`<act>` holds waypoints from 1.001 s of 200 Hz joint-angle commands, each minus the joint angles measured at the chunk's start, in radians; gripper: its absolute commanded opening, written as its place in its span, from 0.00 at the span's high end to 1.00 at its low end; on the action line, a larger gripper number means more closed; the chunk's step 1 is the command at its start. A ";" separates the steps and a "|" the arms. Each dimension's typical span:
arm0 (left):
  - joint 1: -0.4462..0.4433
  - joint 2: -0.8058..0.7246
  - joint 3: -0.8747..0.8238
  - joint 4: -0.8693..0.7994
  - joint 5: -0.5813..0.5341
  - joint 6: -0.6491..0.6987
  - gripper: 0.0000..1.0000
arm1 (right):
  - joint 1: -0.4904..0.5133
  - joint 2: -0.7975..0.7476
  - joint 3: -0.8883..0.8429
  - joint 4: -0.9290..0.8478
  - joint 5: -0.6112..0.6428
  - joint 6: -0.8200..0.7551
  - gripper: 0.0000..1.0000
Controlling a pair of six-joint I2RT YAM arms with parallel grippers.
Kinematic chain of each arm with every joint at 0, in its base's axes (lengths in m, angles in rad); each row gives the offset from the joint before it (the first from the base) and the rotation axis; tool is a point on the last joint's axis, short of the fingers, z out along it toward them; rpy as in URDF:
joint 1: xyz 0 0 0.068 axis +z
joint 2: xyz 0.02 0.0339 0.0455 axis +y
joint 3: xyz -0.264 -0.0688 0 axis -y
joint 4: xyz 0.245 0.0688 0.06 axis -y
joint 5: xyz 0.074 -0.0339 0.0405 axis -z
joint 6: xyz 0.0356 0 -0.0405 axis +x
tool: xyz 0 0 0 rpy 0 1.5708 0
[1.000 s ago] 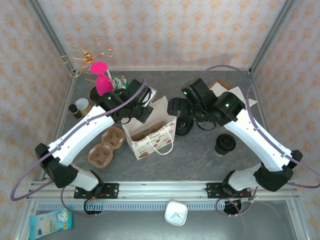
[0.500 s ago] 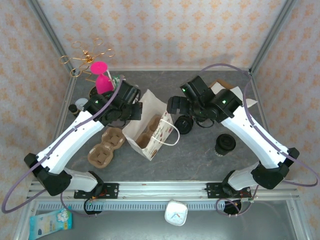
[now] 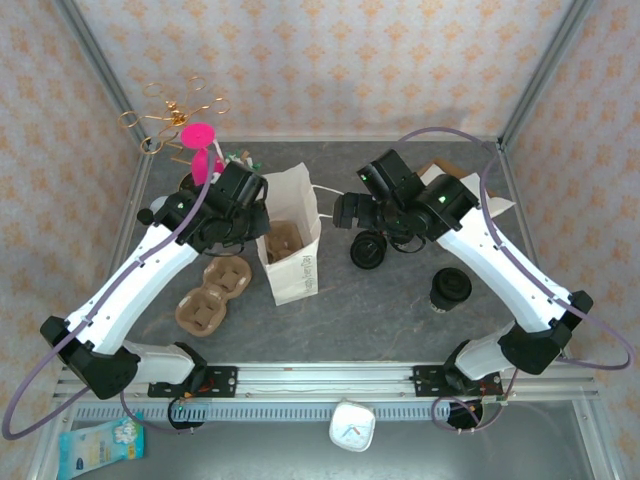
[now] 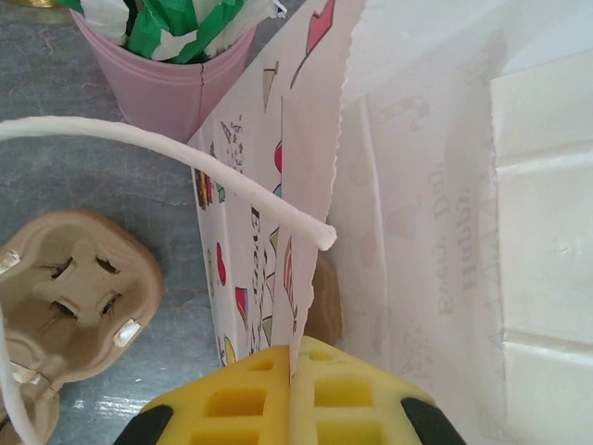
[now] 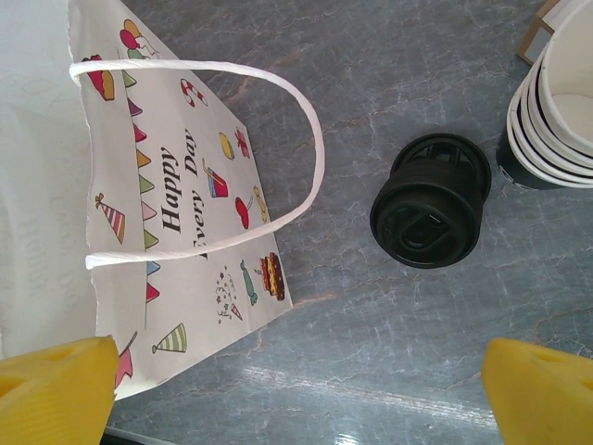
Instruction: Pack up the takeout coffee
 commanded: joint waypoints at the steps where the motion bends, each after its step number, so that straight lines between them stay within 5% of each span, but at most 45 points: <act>1: 0.006 -0.010 0.005 -0.019 -0.025 -0.029 0.88 | -0.009 -0.003 0.012 -0.021 0.017 -0.017 0.00; 16: 0.006 0.007 0.034 -0.023 -0.042 -0.018 0.77 | -0.012 -0.004 0.011 -0.028 0.030 -0.015 0.01; 91: 0.006 -0.059 0.079 -0.014 -0.020 0.080 0.56 | -0.088 -0.088 -0.010 -0.125 0.123 0.070 0.00; 129: 0.002 -0.122 0.054 0.063 0.084 0.163 0.54 | -0.241 -0.210 -0.184 -0.130 0.140 0.110 0.00; 200: -0.106 -0.160 -0.013 0.290 0.119 0.305 0.53 | -0.455 -0.325 -0.484 -0.087 0.158 0.162 0.00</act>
